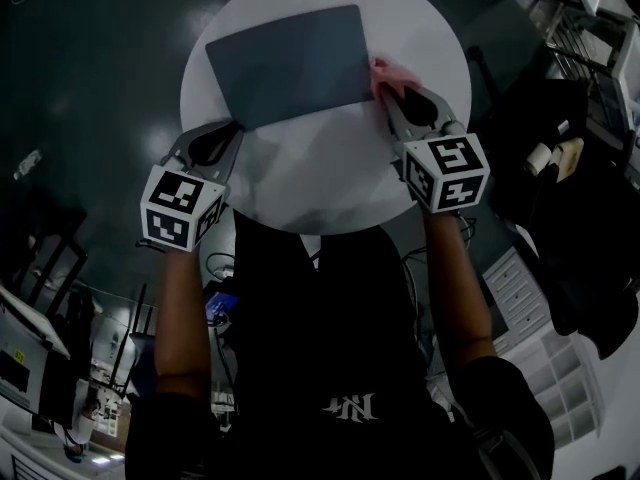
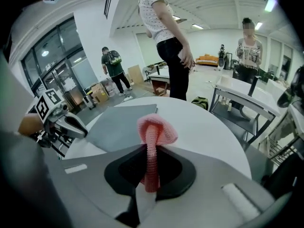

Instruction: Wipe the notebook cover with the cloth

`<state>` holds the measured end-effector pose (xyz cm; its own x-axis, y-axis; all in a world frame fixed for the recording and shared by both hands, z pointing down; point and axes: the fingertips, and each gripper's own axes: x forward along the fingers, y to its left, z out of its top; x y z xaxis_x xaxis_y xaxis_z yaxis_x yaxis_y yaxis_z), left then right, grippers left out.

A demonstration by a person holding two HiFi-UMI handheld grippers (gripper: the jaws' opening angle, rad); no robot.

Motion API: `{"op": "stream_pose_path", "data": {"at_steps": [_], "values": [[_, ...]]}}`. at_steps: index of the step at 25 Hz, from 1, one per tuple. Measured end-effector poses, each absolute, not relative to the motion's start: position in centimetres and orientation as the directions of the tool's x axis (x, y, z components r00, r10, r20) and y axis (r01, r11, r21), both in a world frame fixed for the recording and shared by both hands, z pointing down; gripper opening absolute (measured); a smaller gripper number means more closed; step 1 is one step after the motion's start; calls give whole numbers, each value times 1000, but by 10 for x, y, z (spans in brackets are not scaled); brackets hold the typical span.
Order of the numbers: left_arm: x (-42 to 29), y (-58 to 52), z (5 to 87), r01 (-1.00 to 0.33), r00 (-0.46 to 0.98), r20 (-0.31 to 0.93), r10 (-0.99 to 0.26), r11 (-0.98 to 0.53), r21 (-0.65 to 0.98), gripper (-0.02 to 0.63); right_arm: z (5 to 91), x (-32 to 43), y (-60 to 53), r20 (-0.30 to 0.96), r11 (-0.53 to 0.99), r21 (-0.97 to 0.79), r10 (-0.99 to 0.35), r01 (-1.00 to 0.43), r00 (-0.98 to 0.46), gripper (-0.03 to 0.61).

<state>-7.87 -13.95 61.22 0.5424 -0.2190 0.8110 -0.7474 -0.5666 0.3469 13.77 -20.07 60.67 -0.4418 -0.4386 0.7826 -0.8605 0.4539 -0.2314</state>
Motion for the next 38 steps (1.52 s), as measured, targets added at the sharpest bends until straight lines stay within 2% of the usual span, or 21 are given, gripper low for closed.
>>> {"op": "stream_pose_path", "data": {"at_steps": [2, 5, 11, 17, 26, 38], "values": [[-78, -139, 613, -745, 541, 812, -219, -574, 341, 18, 594, 133, -206, 758, 448, -248, -463, -859, -460, 31], [-83, -138, 614, -741, 539, 815, -215, -581, 336, 15, 566, 88, -211, 687, 498, -303, -477, -813, -548, 31], [-81, -140, 613, -735, 547, 809, -216, -587, 340, 14, 557, -23, -195, 608, 608, -425, -357, -671, -709, 31], [-80, -140, 614, -736, 547, 806, -228, -589, 333, 11, 586, -76, -175, 637, 653, -445, -251, -613, -729, 32], [-82, -138, 612, -733, 550, 804, -224, -590, 337, 6, 603, -85, -168, 724, 750, -285, -240, -597, -647, 32], [-80, -139, 614, -714, 535, 825, -183, -619, 326, 8, 605, -27, -185, 745, 711, -244, -297, -659, -597, 32]]}}
